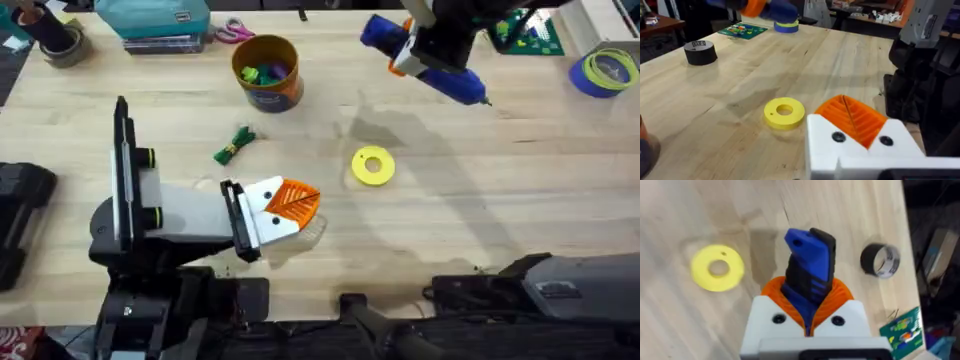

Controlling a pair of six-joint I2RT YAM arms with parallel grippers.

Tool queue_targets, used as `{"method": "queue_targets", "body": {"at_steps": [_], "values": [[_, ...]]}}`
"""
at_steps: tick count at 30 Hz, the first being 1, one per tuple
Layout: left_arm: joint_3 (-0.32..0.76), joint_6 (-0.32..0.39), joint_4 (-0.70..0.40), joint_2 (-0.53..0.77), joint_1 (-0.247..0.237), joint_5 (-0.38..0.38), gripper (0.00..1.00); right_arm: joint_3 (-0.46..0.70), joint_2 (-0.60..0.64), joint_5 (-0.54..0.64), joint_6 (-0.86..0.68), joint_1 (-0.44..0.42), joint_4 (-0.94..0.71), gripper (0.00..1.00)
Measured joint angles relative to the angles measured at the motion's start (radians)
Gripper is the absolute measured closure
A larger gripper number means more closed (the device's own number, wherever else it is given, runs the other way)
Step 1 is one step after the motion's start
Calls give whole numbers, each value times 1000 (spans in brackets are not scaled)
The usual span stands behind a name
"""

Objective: Pick up the gripper from the table and insert it into the empty holder that is missing its gripper. Then pick up a screw, insert it into the mounting hole, and use the screwdriver to tighten it. Finally, clean up the table by picking up the vegetable and placing it into the bucket.

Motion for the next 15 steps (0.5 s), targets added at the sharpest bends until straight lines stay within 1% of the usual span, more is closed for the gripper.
{"method": "queue_targets", "body": {"at_steps": [5,10,15], "values": [[0,0,0,0,0,0,996,-101,65,12,-71,-113,82,979],[0,0,0,0,0,0,996,-262,95,19,-160,-222,194,979],[0,0,0,0,0,0,996,-410,96,20,-258,-304,289,979]]}}
